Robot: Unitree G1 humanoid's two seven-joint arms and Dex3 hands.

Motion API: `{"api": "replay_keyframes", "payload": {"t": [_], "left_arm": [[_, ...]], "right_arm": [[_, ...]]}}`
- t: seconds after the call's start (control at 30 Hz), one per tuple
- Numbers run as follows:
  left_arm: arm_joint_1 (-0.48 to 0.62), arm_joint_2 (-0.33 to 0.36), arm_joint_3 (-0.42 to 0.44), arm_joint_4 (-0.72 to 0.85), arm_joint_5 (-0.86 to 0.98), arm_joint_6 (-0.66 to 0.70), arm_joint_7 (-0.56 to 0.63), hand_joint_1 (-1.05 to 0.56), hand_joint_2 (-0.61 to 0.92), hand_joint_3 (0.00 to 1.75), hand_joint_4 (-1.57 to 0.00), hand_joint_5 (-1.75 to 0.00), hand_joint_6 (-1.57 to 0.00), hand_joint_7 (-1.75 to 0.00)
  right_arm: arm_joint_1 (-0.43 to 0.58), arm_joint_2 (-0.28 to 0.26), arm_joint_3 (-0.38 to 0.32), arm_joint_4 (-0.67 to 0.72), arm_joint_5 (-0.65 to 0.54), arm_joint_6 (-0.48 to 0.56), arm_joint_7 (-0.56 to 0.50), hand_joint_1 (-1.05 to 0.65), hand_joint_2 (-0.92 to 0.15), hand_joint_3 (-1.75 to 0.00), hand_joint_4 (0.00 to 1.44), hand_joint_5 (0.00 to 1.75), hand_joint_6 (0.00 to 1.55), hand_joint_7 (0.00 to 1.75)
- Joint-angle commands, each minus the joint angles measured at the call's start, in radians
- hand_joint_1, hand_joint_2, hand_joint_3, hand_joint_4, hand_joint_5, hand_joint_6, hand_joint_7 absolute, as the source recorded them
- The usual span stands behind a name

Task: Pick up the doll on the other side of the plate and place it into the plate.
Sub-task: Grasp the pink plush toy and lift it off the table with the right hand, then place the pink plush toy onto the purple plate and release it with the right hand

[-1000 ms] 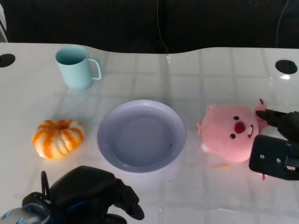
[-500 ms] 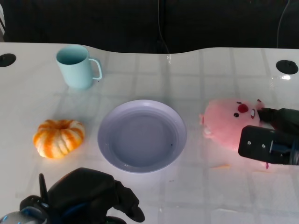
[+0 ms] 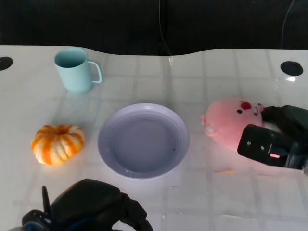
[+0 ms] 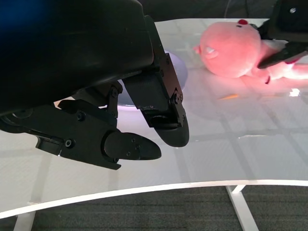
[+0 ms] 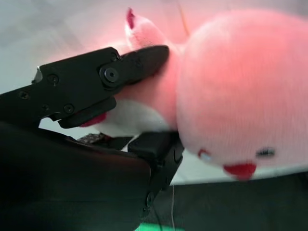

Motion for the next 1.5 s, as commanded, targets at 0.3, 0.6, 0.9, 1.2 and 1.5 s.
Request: {"api": "replay_keyframes", "payload": {"t": [0.3, 0.6, 0.9, 1.2, 1.5], "left_arm": [[-0.030, 0.002, 0.004, -0.008, -0.010, 0.034, -0.032, -0.25, 0.92, 0.23, -0.72, -1.42, -1.09, -0.02], [-0.052, 0.007, -0.007, 0.047, -0.003, 0.009, -0.018, -0.26, 0.92, 0.24, -0.73, -1.34, -1.09, -0.02], [-0.057, 0.006, -0.007, 0.094, -0.001, -0.043, 0.019, -0.24, 0.92, 0.22, -0.76, -1.34, -1.10, -0.02], [-0.064, -0.003, -0.021, 0.106, 0.007, -0.041, 0.020, -0.25, 0.92, 0.23, -0.76, -1.29, -1.09, -0.02], [-0.072, -0.028, -0.041, 0.113, 0.031, -0.028, 0.023, -0.26, 0.92, 0.25, -0.76, -1.24, -1.09, -0.02]], "right_arm": [[0.006, 0.011, 0.010, 0.011, 0.009, 0.009, -0.067, -0.25, -0.85, -0.38, 0.76, 1.60, 0.89, 1.05], [0.042, 0.000, -0.055, -0.056, 0.072, -0.109, -0.184, -0.20, -0.39, -1.23, 0.88, 1.74, 0.76, 1.72], [0.068, -0.001, -0.133, -0.205, 0.152, -0.138, -0.149, -0.20, -0.31, -1.45, 0.93, 1.75, 0.80, 1.75], [0.052, 0.047, -0.124, -0.347, 0.187, -0.163, -0.072, -0.15, -0.31, -1.37, 0.93, 1.75, 0.78, 1.75], [-0.047, 0.156, -0.026, -0.323, 0.113, -0.124, -0.017, -0.18, -0.36, -1.25, 0.91, 1.75, 0.76, 1.75]]}}
